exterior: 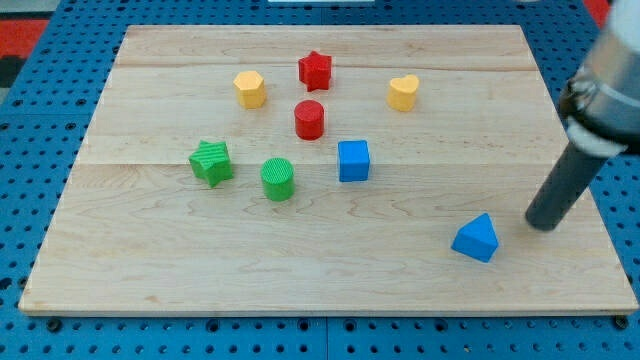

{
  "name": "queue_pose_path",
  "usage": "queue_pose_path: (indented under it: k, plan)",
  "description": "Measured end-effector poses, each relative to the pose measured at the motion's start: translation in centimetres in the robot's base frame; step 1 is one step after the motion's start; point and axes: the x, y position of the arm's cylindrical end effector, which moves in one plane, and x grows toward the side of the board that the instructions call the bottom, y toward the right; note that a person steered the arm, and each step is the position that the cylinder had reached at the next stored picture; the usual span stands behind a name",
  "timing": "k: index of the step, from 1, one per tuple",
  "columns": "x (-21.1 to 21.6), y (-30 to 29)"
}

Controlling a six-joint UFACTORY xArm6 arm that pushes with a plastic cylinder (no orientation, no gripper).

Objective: Move the blue cube away from the red circle

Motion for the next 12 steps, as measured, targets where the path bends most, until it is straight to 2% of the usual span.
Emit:
queue_pose_path:
  k: [1,2,3,6,7,8,9,10,11,12]
  plan:
    - [-5.7,-2.1]
    - [-8.2,-9.2]
    - [-8.7,-13.1]
    - [-9.4,-13.7]
    - [-10.2,-19.7]
    - [-9.4,-26.1]
    - [-7.2,-21.3]
    - [-7.1,-16.4]
    - [-5.6,-16.6]
    - [-5.1,-21.4]
